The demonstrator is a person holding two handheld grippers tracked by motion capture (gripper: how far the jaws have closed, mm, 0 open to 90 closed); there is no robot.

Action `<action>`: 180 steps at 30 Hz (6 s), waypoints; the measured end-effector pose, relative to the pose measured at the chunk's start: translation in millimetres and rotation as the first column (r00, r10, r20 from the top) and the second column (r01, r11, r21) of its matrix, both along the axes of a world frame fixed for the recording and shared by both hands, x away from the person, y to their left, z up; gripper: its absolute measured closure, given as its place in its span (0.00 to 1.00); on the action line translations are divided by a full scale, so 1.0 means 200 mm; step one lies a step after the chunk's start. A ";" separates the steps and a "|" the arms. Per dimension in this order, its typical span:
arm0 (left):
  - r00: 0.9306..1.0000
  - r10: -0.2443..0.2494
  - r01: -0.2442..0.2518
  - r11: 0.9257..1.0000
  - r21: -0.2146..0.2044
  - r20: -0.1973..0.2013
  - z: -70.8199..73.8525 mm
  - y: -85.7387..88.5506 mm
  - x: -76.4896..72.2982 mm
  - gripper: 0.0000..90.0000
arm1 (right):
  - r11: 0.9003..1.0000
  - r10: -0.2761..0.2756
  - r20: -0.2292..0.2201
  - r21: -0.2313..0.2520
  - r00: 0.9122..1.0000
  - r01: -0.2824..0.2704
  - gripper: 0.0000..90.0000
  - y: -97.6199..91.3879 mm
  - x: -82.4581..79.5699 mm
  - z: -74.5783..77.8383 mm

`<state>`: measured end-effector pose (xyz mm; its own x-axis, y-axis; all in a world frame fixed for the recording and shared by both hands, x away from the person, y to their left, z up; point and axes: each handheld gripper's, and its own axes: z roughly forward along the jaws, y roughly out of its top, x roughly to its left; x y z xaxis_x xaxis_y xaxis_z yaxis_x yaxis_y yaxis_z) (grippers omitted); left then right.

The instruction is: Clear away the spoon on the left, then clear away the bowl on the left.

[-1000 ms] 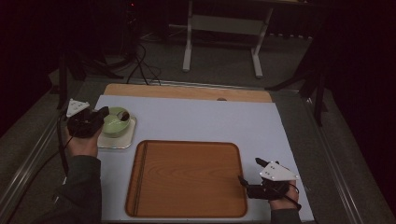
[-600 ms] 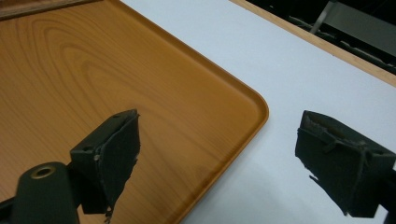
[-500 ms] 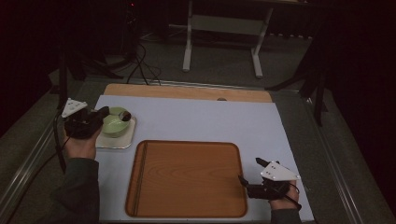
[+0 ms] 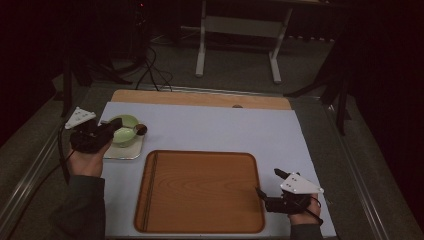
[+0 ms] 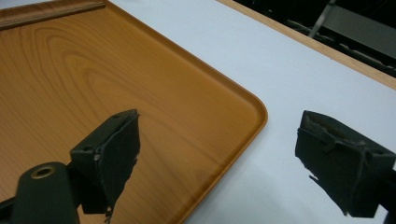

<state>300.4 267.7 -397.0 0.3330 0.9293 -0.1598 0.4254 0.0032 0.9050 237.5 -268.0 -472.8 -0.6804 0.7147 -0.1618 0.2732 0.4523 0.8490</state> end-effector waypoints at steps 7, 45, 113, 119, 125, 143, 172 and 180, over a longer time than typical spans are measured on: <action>0.999 -0.038 0.039 0.999 0.018 -0.026 0.01 -0.04 -0.03 0.99 | 1.000 0.000 0.003 0.006 1.000 0.000 0.15 0.00 0.00 0.00; 0.973 -0.181 0.189 0.981 0.048 -0.141 -0.06 -0.20 -0.28 0.99 | 1.000 0.002 0.004 0.005 1.000 -0.002 0.15 0.00 0.00 0.00; 0.814 -0.315 0.335 0.941 -0.049 -0.488 -0.57 -0.45 -0.10 0.88 | 1.000 0.006 0.002 -0.012 1.000 -0.006 0.15 0.00 0.00 0.00; 0.806 -0.304 0.326 0.944 -0.048 -0.508 -0.60 -0.44 -0.10 0.85 | 1.000 0.007 0.003 -0.013 1.000 -0.007 0.15 0.01 0.00 0.00; 0.817 -0.277 0.317 0.949 -0.007 -0.506 -0.62 -0.46 -0.09 0.68 | 1.000 0.008 0.002 -0.013 1.000 -0.008 0.15 0.01 0.00 0.00; 0.886 -0.208 0.271 0.957 0.099 -0.416 -0.54 -0.45 -0.09 0.49 | 1.000 0.008 0.001 -0.014 1.000 -0.008 0.15 0.01 0.00 0.00; 0.951 -0.098 0.139 0.983 0.122 -0.294 -0.44 -0.30 -0.10 0.44 | 1.000 0.006 0.003 -0.016 1.000 -0.006 0.15 0.01 -0.01 0.00; 0.957 -0.061 0.098 0.988 0.121 -0.283 -0.42 -0.25 -0.10 0.44 | 1.000 0.001 0.005 -0.010 1.000 -0.001 0.15 0.00 -0.01 0.00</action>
